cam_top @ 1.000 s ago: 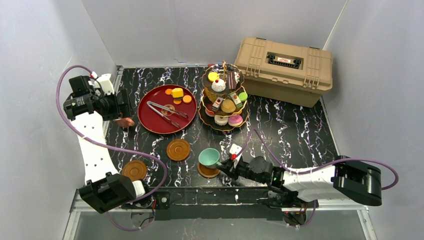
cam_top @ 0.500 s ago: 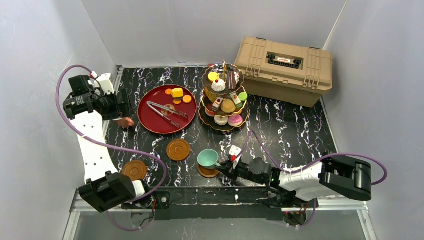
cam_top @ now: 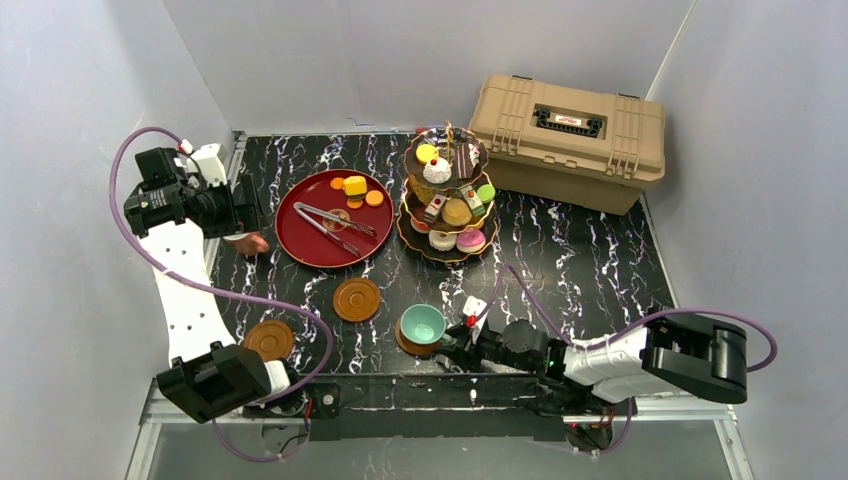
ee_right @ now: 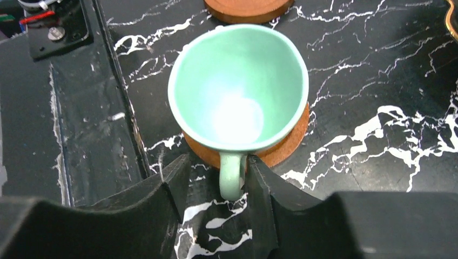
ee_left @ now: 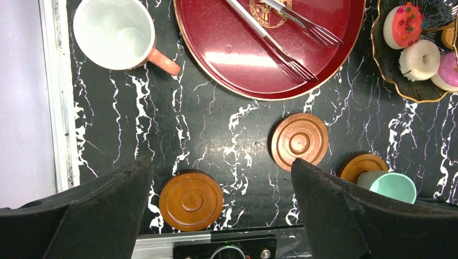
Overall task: Serve the afternoon tea
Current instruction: Place the cup on the coaster.
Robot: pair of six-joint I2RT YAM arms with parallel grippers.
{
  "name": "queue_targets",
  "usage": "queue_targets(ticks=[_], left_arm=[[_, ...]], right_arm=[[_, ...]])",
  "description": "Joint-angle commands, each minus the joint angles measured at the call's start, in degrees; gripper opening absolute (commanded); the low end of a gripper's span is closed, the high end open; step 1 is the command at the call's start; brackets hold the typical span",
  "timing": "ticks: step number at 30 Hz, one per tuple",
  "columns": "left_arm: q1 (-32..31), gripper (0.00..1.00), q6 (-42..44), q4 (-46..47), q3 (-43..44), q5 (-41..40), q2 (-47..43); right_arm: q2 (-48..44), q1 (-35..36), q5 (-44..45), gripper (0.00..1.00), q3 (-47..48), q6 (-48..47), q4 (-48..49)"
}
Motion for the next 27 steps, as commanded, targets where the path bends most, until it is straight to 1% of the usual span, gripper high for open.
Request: queue_targets(ticks=[1, 10, 13, 21, 27], left_arm=[[0.19, 0.98, -0.5, -1.21, 2.04, 1.02, 0.05], [0.21, 0.98, -1.11, -1.33, 2.34, 1.54, 0.08], [0.17, 0.98, -1.51, -1.36, 2.15, 1.55, 0.14], [0.22, 0.98, -1.05, -1.44, 1.31, 0.87, -0.39], [0.17, 0.98, -1.01, -1.48, 0.69, 0.79, -0.46]], right_arm=[[0.18, -0.22, -0.12, 0.53, -0.53, 0.43, 0.88], [0.35, -0.22, 0.8, 0.54, 1.78, -0.74, -0.46], [2.53, -0.22, 1.28, 0.54, 2.7, -1.54, 0.14], [8.91, -0.22, 1.04, 0.52, 4.01, -1.25, 5.45], [12.18, -0.22, 1.04, 0.52, 5.9, -1.79, 6.94]])
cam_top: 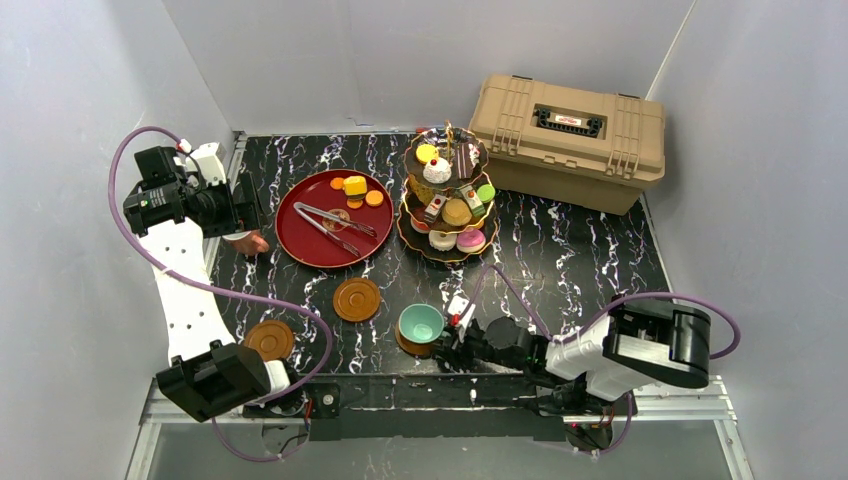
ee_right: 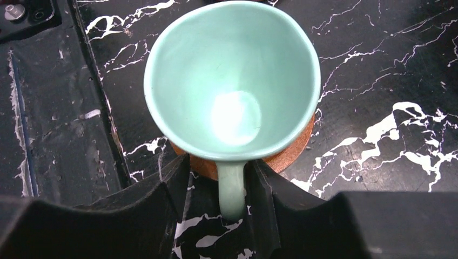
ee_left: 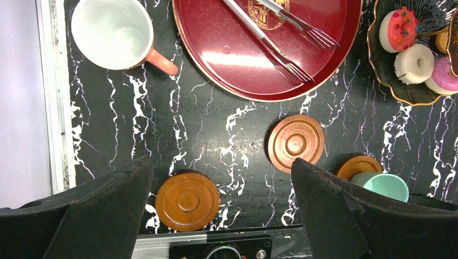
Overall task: Serve the afternoon tea
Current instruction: Place the cup on the coaster.
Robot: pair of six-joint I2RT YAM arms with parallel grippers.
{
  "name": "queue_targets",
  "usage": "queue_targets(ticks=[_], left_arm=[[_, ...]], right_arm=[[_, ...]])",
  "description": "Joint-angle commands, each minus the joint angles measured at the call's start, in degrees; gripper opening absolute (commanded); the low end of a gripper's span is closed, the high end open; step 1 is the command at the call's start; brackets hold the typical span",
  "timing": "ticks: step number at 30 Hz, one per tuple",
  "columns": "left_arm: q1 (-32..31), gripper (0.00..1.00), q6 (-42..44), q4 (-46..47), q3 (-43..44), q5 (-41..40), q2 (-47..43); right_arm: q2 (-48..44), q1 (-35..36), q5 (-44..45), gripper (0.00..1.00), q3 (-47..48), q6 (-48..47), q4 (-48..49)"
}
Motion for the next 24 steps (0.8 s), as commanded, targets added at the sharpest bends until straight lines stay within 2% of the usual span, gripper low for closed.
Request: queue_targets(ticks=[1, 14, 18, 21, 24], left_arm=[[0.16, 0.98, 0.18, -1.27, -0.16, 0.64, -0.95], [0.25, 0.98, 0.66, -1.43, -0.48, 0.52, -1.36], [0.22, 0.98, 0.82, -1.85, -0.15, 0.65, -1.4], [0.23, 0.98, 1.01, -2.14, 0.26, 0.85, -1.35], [0.21, 0.98, 1.08, -2.55, 0.9, 1.23, -0.98]], right_arm=[[1.5, -0.22, 0.43, 0.52, 2.83, -1.24, 4.87], [1.69, -0.22, 0.92, 0.53, 3.68, -1.42, 2.8], [0.41, -0.22, 0.88, 0.59, 2.73, -1.08, 2.06], [-4.0, -0.22, 1.45, 0.63, 1.92, -1.12, -2.74], [-10.82, -0.22, 2.49, 0.76, 1.19, -1.53, -10.47]])
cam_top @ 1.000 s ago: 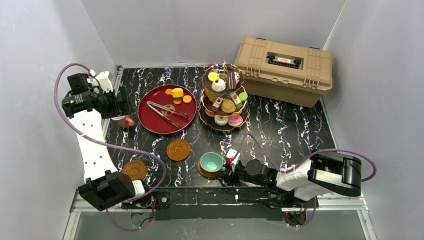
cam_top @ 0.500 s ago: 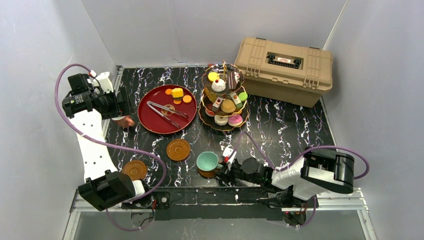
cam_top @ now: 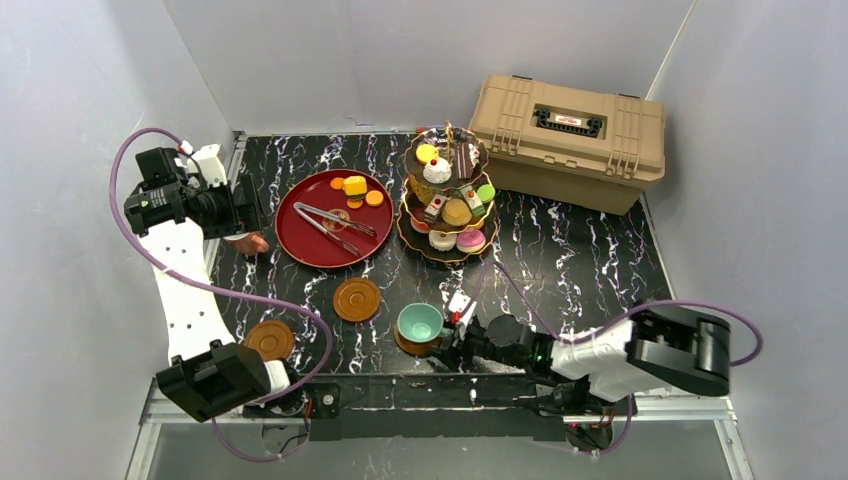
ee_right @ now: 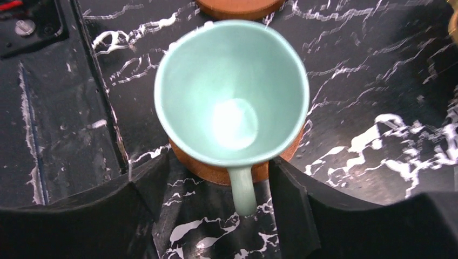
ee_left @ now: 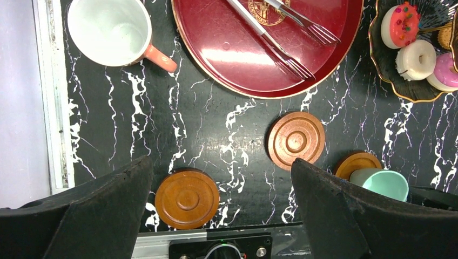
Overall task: Serve the afternoon tea
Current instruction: Place the cup on the coaster, then pick up the cup at the center of the board.
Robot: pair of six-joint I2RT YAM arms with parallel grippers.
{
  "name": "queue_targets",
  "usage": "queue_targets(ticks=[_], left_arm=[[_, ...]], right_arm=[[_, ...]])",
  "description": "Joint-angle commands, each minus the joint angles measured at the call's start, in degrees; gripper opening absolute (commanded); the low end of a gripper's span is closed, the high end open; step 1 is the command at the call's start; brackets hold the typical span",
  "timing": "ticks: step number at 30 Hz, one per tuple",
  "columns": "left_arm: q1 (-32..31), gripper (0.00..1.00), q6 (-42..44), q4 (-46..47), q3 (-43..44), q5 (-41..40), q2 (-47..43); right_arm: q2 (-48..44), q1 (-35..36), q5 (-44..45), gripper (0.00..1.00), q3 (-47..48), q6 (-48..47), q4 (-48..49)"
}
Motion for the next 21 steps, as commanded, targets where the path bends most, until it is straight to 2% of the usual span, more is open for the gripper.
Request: queue_targets(ticks=[1, 2, 3, 4, 9, 12, 17, 21], left_arm=[[0.18, 0.98, 0.81, -2.64, 1.84, 1.49, -0.75], [0.24, 0.98, 0.84, -2.97, 2.3, 1.62, -0.51], [0.17, 0.98, 0.82, -3.17, 2.76, 1.72, -0.19], [0.23, 0.98, 0.79, -3.37, 3.16, 1.75, -0.01], [0.21, 0.98, 0.96, -4.59, 6.69, 0.95, 2.3], [0.27, 0.98, 1.37, -4.67, 9.12, -1.51, 4.25], [1.12, 0.98, 1.04, -5.36, 14.5, -4.33, 9.63], [1.69, 0.98, -0.37, -5.62, 18.24, -6.94, 16.02]], right_arm=[[-10.22, -0.22, 2.13, 0.8, -0.57, -0.89, -8.96], [-12.97, -0.22, 2.35, 0.85, -0.58, -0.96, -11.66], [-15.65, -0.22, 2.74, 0.96, -0.2, -0.97, -14.29], [-18.0, -0.22, 2.82, 0.98, 0.37, -0.97, -17.35], [-27.14, -0.22, 4.79, 0.98, 5.74, 1.14, -29.67], [-28.25, -0.22, 7.59, 0.98, 11.13, 2.42, -34.29], [-22.88, -0.5, 14.33, 0.98, 25.19, 3.07, -41.75], [-11.49, -3.15, 15.05, 0.98, 36.18, 4.76, -44.73]])
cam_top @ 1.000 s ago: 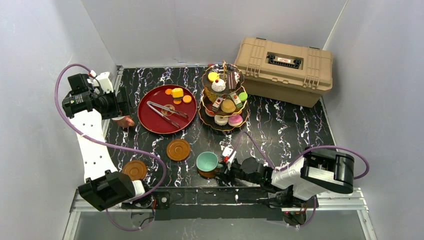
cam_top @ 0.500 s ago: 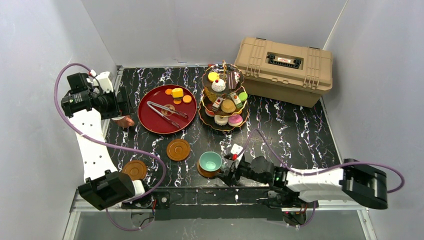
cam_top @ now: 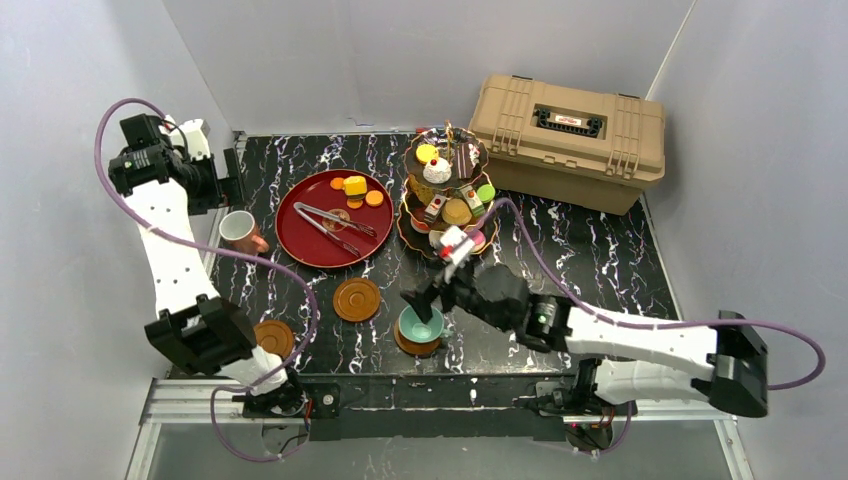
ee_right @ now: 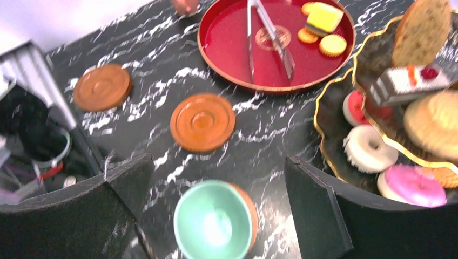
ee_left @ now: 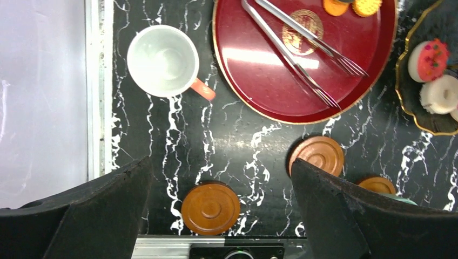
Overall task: Serve the afternoon tea
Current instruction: Pick up the cup at the center of the board.
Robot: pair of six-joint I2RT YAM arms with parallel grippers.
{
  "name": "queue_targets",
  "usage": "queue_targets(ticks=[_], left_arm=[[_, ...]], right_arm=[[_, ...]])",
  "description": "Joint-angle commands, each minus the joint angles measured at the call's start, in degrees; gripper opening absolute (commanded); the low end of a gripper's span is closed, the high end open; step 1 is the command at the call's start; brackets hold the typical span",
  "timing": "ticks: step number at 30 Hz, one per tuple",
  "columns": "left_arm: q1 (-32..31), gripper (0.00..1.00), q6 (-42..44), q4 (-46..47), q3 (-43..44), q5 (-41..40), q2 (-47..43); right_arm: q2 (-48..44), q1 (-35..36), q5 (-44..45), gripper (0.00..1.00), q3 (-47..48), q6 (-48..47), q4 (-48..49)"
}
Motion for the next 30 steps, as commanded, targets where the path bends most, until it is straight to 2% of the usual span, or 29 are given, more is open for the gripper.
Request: queue_targets(ticks=[1, 5, 8, 10, 16, 22, 26, 28, 30], left_arm=[[0.93, 0.98, -0.91, -1.73, 3.96, -4.65, 6.91], [2.53, 0.85, -0.13, -0.37, 4.21, -7.79, 13.56], [3.99, 0.75, 0.92, -0.86, 4.97, -8.1, 18.37], [4.54, 0.71, 1.34, -0.85, 5.36, -8.4, 20.82], [4.63, 0.68, 1.2, 1.6, 5.24, -10.01, 25.92], [4.35, 0.53, -1.12, 3.47, 6.52, -6.78, 30.71], [3.95, 0.48, -1.78, 5.22, 7.46, -6.68, 33.19], [3.95, 0.42, -1.79, 6.25, 7.74, -6.54, 34.66], [3.88, 0.3, -1.75, 6.9, 7.94, -5.98, 35.97]], right_arm=[[11.5, -3.83, 2.0, 0.98, 14.14, 2.99, -7.17], [21.55, -7.46, -4.43, 0.98, 23.02, 4.66, -9.55], [23.93, -7.97, -5.96, 0.98, 24.37, 3.87, -7.51], [24.11, -8.06, -6.99, 0.98, 23.72, 3.79, -5.55], [23.23, -8.09, -9.26, 0.98, 20.04, 3.79, -1.56], [22.1, -8.09, -9.54, 0.98, 18.24, 4.05, -0.51], [22.05, -8.07, -9.67, 0.97, 18.08, 4.63, -1.3], [21.94, -8.09, -9.66, 0.96, 17.75, 5.11, -1.28], [21.94, -8.09, -9.64, 0.95, 17.5, 5.36, -1.47]])
